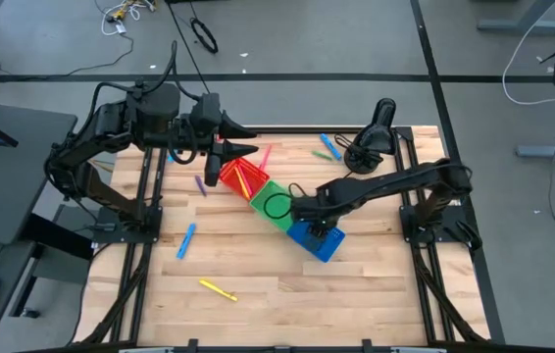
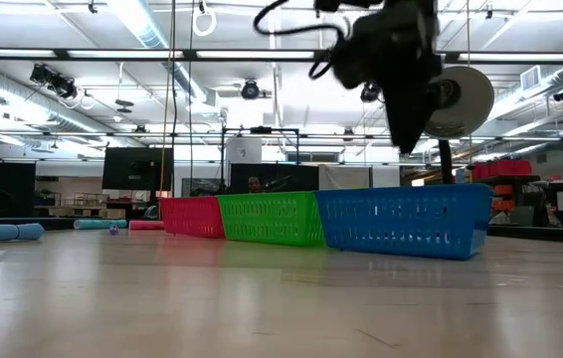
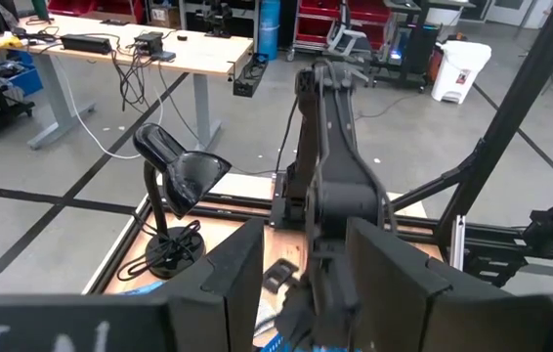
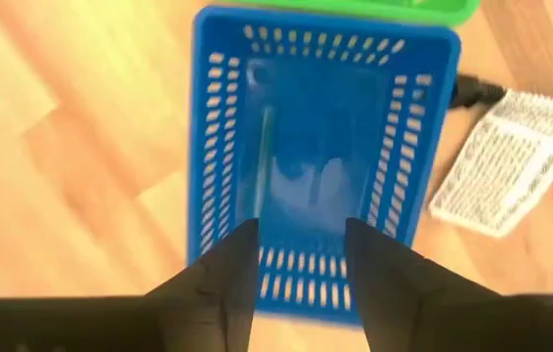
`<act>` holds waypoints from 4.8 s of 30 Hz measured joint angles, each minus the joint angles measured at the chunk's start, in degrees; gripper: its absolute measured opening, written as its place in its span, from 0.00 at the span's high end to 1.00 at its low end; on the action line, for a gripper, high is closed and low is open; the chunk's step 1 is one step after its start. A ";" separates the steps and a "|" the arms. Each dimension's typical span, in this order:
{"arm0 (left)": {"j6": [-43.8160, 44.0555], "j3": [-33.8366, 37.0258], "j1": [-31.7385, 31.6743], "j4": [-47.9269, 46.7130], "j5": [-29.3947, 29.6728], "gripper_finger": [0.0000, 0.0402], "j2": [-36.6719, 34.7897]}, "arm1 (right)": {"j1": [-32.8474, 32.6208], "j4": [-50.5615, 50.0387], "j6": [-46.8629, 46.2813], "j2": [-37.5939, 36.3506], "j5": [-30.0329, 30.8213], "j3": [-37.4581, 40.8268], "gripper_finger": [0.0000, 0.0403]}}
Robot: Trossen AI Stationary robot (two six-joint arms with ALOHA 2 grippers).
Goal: Pick & Place Markers
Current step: Put the pink pen into the blue bin
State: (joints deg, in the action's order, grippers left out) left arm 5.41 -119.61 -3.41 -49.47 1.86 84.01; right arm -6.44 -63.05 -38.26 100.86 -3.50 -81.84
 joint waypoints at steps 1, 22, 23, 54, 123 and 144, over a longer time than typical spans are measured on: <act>0.16 0.00 0.01 0.03 0.01 0.61 0.00 | -0.01 -0.60 -0.25 -1.12 -0.26 0.00 0.62; 0.44 0.00 0.01 -0.04 0.01 0.61 0.00 | -0.04 -9.88 -5.85 -21.16 0.09 0.00 0.62; 0.44 0.00 -0.01 -0.04 0.01 0.61 0.00 | -0.04 -9.90 -5.86 -21.47 0.61 0.00 0.62; -2.43 0.00 -1.04 -7.07 1.32 0.34 0.00 | -0.04 -8.48 -3.71 -22.23 1.96 -0.02 0.62; -3.15 0.00 -0.95 -6.78 1.32 0.34 0.00 | 19.33 16.84 -64.67 -21.69 15.35 33.27 0.52; -3.10 0.00 -0.95 -7.02 1.30 0.34 0.00 | 24.16 21.10 -58.73 -6.07 13.60 33.44 0.52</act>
State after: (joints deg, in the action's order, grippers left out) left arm 2.31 -119.61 -4.36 -56.49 3.16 84.01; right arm 17.72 -41.95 -97.00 94.80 10.09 -48.40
